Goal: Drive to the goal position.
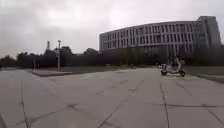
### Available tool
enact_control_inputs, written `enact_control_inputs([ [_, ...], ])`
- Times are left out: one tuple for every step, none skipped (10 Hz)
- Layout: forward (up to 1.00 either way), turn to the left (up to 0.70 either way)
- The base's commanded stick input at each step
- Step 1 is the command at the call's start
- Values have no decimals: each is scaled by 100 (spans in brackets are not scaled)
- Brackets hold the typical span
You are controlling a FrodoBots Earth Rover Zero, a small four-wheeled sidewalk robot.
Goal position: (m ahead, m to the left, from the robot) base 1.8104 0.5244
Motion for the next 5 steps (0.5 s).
enact_control_inputs([
  [70, -36],
  [70, -36],
  [70, -36],
  [70, -34],
  [70, -30],
])
